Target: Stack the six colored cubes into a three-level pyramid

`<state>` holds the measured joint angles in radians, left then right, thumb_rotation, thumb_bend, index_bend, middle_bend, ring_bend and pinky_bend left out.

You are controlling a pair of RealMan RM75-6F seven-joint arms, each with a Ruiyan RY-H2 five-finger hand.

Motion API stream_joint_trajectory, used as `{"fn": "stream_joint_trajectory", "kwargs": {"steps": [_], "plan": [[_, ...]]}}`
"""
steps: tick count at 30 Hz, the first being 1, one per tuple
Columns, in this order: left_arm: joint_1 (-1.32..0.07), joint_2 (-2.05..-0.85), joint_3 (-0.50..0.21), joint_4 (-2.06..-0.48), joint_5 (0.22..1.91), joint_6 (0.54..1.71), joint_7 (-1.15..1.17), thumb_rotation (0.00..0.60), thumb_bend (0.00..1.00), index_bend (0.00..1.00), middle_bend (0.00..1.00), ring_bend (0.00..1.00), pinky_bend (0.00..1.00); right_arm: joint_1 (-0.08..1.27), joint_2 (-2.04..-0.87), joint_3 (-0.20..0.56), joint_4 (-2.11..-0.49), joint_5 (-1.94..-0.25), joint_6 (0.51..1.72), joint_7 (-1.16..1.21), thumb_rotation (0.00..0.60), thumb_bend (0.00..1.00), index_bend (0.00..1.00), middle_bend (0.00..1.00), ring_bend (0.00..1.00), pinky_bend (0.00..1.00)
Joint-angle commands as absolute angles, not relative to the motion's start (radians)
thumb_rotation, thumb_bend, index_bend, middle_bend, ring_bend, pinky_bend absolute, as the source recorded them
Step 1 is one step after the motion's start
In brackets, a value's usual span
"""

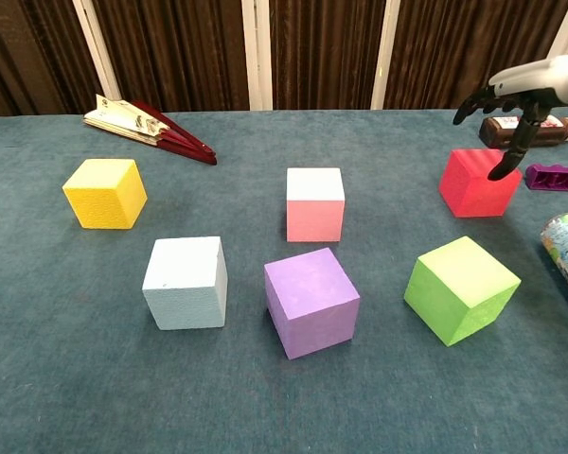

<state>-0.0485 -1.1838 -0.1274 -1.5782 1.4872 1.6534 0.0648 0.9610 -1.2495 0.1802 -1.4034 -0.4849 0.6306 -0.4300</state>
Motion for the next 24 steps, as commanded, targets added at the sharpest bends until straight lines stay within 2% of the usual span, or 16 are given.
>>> {"fn": "stream_joint_trajectory", "kwargs": {"steps": [1,14,21,24], "plan": [[-0.048,-1.186,-0.13,-1.578,1.483,1.654,0.073,0.6,0.32,0.1,0.0,0.0,0.03,0.989,-1.284,0.153,-1.35,-0.46,0.605,-0.439,0.6,0.11,0.19,0.12,0.01,0.0],[-0.063,-1.208,-0.131,-1.576,1.467,1.626,0.13,0.6,0.32,0.1,0.0,0.0,0.03,1.017,-1.339,0.106,-1.219,-0.455,0.549,-0.398,0.6,0.11,0.23,0.22,0.04,0.0],[-0.067,-1.216,-0.13,-1.578,1.462,1.619,0.151,0.6,0.32,0.1,0.0,0.0,0.03,1.008,-1.362,0.106,-1.166,-0.492,0.541,-0.351,0.6,0.11,0.35,0.27,0.08,0.0],[-0.07,-1.218,-0.127,-1.58,1.463,1.612,0.156,0.6,0.32,0.1,0.0,0.0,0.03,1.005,-1.364,0.103,-1.156,-0.513,0.539,-0.339,0.6,0.11,0.36,0.28,0.09,0.0]]}}
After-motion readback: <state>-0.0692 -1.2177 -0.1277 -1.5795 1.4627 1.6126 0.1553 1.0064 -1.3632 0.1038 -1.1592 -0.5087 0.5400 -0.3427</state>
